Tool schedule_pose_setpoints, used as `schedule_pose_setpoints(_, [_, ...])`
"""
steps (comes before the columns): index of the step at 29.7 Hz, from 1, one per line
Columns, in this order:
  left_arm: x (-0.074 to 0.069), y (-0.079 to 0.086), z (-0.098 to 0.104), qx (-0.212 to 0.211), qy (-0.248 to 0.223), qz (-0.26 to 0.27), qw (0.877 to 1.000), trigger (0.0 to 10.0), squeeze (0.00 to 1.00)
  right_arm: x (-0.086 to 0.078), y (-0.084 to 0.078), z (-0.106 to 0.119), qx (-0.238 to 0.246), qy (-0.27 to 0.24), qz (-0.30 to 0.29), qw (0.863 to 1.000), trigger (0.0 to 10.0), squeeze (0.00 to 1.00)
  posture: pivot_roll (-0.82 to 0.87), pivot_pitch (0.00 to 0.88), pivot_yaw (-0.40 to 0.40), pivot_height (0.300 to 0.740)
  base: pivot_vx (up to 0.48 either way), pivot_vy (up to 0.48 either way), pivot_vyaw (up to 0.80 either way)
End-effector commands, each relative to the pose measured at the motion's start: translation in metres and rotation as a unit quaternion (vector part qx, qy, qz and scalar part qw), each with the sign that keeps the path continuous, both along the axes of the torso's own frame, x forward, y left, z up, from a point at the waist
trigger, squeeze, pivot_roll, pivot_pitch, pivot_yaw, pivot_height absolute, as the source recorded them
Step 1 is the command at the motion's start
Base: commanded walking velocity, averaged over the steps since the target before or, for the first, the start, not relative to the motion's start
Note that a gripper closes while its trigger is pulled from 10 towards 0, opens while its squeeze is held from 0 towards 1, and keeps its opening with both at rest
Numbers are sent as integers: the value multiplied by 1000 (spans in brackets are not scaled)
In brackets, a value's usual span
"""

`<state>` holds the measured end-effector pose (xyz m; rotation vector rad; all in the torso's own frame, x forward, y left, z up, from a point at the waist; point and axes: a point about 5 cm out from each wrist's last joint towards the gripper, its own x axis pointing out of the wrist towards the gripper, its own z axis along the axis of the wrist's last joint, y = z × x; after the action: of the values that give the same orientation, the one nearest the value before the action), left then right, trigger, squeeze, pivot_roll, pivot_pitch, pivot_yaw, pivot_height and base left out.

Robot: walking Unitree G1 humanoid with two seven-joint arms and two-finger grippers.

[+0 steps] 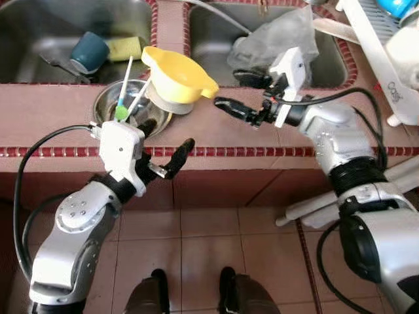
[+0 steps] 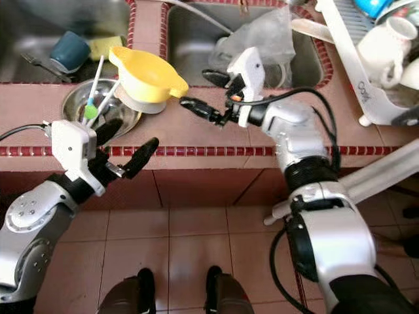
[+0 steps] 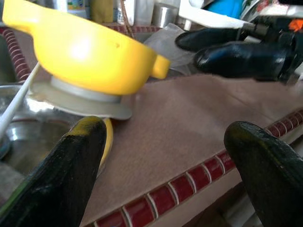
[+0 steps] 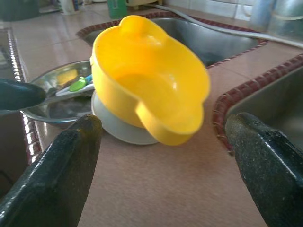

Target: Kitchen organization

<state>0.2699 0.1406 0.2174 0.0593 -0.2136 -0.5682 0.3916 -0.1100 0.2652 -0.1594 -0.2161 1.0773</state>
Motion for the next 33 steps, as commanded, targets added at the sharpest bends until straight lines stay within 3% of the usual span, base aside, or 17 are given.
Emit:
schedule_pose_setpoints(1, [-4, -4, 3, -3, -3, -7, 1000, 10000, 0, -3, 11, 8, -6, -11, 43, 999, 10000, 0, 49, 358, -93, 740, 0, 0, 0])
schedule_pose_setpoints(15, [-1, -3, 5, -8, -5, 2, 1000, 10000, 0, -8, 45, 16, -9, -38, 95, 995, 10000, 0, 51, 354, -97, 740, 0, 0, 0])
schedule_pose_setpoints(21, [0, -4, 6, -15, -6, 5, 1000, 10000, 0, -16, 64, 18, -10, -39, 152, 988, 10000, 0, 55, 354, -104, 740, 0, 0, 0])
schedule_pose_setpoints(27, [-2, -3, 8, -15, -8, 8, 1000, 10000, 0, -16, 66, 16, -18, -28, 162, 986, 10000, 0, 59, 353, -105, 740, 0, 0, 0])
schedule_pose_setpoints(33, [-6, -1, 11, -19, -11, 14, 1000, 10000, 0, -8, 56, 13, -25, 6, 132, 991, 10000, 0, 75, 361, -111, 740, 0, 0, 0])
